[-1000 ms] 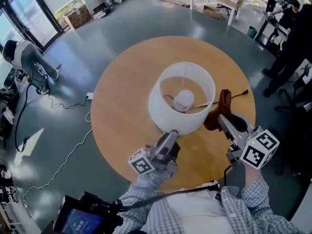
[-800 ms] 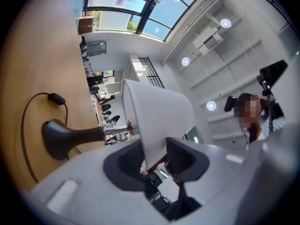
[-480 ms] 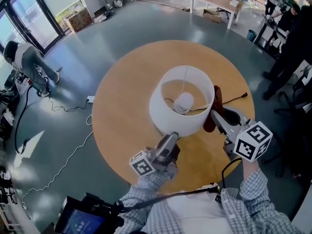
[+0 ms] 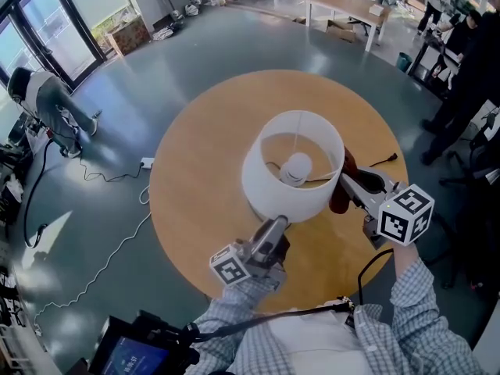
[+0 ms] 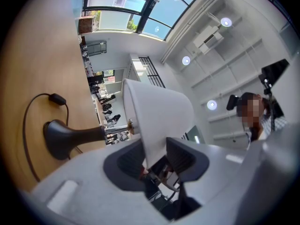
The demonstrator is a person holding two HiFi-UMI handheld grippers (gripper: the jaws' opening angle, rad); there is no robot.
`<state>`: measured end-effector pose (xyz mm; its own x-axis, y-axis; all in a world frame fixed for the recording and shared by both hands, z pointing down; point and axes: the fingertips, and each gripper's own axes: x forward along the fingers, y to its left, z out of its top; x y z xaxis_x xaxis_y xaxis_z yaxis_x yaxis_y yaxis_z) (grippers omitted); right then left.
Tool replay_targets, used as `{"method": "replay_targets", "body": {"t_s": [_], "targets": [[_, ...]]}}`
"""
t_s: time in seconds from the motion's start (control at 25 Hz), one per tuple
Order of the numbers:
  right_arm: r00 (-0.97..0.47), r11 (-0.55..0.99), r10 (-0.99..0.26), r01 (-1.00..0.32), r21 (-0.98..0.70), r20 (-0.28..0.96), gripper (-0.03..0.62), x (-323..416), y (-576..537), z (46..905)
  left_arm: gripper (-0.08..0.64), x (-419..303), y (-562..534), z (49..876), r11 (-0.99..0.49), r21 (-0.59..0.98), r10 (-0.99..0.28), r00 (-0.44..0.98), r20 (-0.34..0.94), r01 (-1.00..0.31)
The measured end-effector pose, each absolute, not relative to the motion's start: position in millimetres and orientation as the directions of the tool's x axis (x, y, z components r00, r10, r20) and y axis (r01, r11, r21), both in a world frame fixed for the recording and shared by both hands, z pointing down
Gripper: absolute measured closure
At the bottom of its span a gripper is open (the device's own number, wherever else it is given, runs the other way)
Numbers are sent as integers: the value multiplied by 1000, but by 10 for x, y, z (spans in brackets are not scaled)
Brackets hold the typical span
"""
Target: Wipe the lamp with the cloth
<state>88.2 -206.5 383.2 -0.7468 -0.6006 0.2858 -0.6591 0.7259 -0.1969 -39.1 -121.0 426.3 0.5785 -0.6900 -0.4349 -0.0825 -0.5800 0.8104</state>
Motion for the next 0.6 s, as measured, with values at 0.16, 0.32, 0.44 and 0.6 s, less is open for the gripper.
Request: {"method": "replay_targets", "body": {"t_s": [0.16,0.32,0.44,0.6], "targets": [[-758,749,-598,-644,-155,260,535,839,-2276,3563,416,-413,-1204,4267,-580,810,-690,580,-432,-86],[-789,785,-581,-608,-119,202,535,747,-2395,3189,416,-405,-1190,4259,-579,811,-692,578,-433,-86],[-806,804,-564,-586,-103,179,535,669,-2467,3060,417,-405,-1194,4248,-580,810,-694,573,-435,-87],[-791,801,-564,-593,-75,237,537,672,-2566,3247,417,-392,-1207,4261,-580,811,-696,567,-440,-82]]}}
